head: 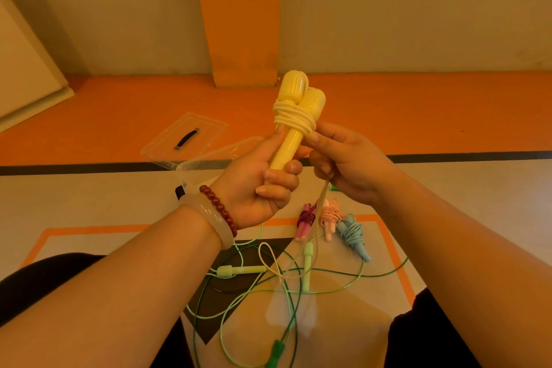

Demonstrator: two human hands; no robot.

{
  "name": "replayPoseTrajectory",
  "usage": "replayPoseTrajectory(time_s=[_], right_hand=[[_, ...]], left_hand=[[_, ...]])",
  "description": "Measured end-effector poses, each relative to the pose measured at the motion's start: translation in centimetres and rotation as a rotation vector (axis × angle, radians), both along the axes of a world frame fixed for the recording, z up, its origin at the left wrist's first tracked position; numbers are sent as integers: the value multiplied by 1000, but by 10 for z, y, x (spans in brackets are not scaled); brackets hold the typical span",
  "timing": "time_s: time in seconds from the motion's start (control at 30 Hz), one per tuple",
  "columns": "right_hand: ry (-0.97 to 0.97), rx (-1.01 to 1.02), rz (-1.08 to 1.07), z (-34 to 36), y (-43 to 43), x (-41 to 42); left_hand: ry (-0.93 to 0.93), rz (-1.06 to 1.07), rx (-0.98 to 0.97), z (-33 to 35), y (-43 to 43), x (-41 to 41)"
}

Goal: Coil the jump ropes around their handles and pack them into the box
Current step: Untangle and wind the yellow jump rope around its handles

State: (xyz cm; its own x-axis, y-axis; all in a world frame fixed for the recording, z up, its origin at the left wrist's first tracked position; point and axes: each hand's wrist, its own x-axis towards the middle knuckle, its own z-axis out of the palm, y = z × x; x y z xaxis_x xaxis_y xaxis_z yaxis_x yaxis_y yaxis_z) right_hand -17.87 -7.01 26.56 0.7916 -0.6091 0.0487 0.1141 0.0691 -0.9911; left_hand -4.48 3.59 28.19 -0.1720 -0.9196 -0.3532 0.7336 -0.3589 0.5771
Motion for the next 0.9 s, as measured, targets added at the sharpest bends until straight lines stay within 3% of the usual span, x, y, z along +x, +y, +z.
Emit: replayPoseTrajectory(time_s=[0.1, 0.27, 0.33, 0.47, 0.6, 0.7, 0.8, 0.9], right_hand=[[-34, 21, -9, 0, 1, -1], [-23, 35, -156, 1, 8, 5], [-18, 61, -193, 1, 9, 7], [-26, 130, -228, 0, 11, 10], [0, 72, -224, -3, 9, 10], [-26, 126, -105, -1, 7, 5], [-110, 185, 37, 4, 6, -1], [-147, 215, 61, 5, 5, -2]], left_hand=[[-168, 33, 47, 3, 0, 0], [-793, 263, 1, 0, -3, -5], [-921, 304, -48, -2, -4, -6], [-625, 206, -3, 1, -3, 1], [-363, 76, 60, 2, -2, 4], [-192, -31, 84, 4, 0, 2], [-98, -130, 102, 7, 3, 2], [-120, -120, 126, 8, 2, 1]])
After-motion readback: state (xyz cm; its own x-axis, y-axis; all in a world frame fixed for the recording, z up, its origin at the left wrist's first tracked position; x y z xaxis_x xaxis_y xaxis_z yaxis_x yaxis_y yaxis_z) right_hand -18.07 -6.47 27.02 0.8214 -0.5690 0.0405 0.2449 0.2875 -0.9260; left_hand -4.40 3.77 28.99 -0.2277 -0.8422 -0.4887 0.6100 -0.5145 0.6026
